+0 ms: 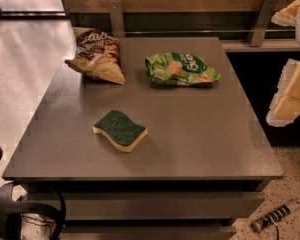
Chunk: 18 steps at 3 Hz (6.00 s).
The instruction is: Pick sponge
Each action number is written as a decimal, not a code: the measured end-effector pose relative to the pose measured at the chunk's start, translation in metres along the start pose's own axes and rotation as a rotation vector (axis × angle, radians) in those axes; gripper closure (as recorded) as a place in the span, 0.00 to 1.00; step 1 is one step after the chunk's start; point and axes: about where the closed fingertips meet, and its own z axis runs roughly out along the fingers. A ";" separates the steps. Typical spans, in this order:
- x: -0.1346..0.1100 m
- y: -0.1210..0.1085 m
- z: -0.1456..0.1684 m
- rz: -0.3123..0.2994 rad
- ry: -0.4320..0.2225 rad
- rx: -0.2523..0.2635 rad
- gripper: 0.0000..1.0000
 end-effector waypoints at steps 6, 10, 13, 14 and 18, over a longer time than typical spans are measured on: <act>-0.058 0.021 0.085 0.052 -0.690 -0.132 0.00; -0.101 0.059 0.148 0.018 -0.830 -0.159 0.00; -0.150 0.089 0.203 0.120 -0.899 -0.192 0.00; -0.159 0.095 0.213 0.165 -0.914 -0.206 0.00; -0.198 0.121 0.237 0.238 -0.946 -0.283 0.12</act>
Offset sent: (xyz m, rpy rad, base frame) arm 0.0132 0.0036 -0.0158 0.1766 0.0339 -0.0128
